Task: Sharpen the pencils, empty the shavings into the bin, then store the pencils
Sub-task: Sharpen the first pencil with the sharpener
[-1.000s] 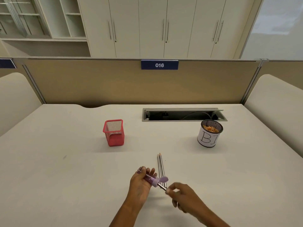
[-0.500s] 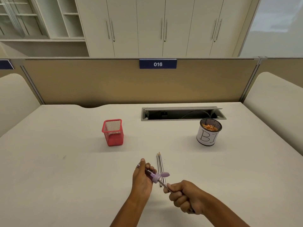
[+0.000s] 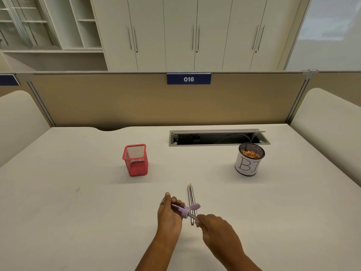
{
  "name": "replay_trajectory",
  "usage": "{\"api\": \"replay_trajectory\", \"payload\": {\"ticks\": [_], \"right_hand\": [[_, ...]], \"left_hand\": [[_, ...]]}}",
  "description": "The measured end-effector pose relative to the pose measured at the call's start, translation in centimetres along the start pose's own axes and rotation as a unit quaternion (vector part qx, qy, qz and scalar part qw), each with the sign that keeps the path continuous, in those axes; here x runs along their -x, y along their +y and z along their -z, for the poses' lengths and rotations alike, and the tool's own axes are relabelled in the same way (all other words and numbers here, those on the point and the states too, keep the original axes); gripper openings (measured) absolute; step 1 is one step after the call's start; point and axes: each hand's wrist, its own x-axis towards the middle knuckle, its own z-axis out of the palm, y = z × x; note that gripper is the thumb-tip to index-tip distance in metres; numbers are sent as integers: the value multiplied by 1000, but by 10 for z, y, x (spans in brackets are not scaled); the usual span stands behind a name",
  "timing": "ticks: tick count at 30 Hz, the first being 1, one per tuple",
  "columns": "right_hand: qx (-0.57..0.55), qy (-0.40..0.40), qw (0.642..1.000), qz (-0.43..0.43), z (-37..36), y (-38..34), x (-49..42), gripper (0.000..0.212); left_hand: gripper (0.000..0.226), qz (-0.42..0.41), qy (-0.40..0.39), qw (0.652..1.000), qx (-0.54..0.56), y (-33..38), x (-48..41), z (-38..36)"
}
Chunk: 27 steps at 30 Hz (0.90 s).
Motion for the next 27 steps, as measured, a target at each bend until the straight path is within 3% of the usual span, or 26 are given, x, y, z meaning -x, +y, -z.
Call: {"api": "replay_trajectory", "payload": {"ticks": [1,2,5,6,7,8,9,10,12,13,14,15,18,20,23,25,27], "right_hand": [[-114,-44,991,-60,3,0,-3,22],[-260,-95,952,-130,7,2,-7,29],[-540,-236,746,-310,18,14,-14,34],[-582,-264,690,-341,20,16,-16,33],[-606,-277,658,-352,22,16,-16,31],[-610,-283,653,-348,24,16,-16,31],[-584,-270,691,-330,23,15,-17,30],[-517,-243,769,-288,26,11,-17,27],[-279,-136,937,-160,22,4,-11,16],[-133,-65,986,-79,14,4,-8,17],[4,-15,999,-28,5,7,-5,22],[82,35,996,9,0,6,-1,22],[117,115,983,82,-12,7,-1,15],[122,75,987,74,-8,2,2,24],[-76,-51,993,-74,2,-3,-4,26],[-302,-129,927,-180,10,2,-11,37],[-483,-217,801,-282,19,10,-14,33]], "left_hand": [[33,-10,-6,1000,-10,0,1,-3],[34,-17,-15,1000,-21,0,2,-6],[34,-19,-39,998,-47,-1,3,-5],[33,-17,-45,998,-49,0,4,-6],[33,-16,-47,998,-45,-1,2,-3],[33,-14,-48,998,-44,0,2,-3],[33,-15,-45,998,-40,0,1,-2],[32,-17,-39,998,-37,1,3,-2],[32,-18,-26,999,-20,2,4,-1],[32,-17,-23,1000,-7,2,5,0],[33,-15,-22,1000,3,2,7,-2],[34,-12,-20,1000,11,3,8,-2],[34,1,-20,1000,18,3,9,-3],[31,-2,-18,1000,15,3,9,-2],[32,-18,-18,1000,0,2,9,-8],[33,-20,-28,999,-16,2,13,-11],[35,-12,-39,999,-33,1,16,-10]]}}
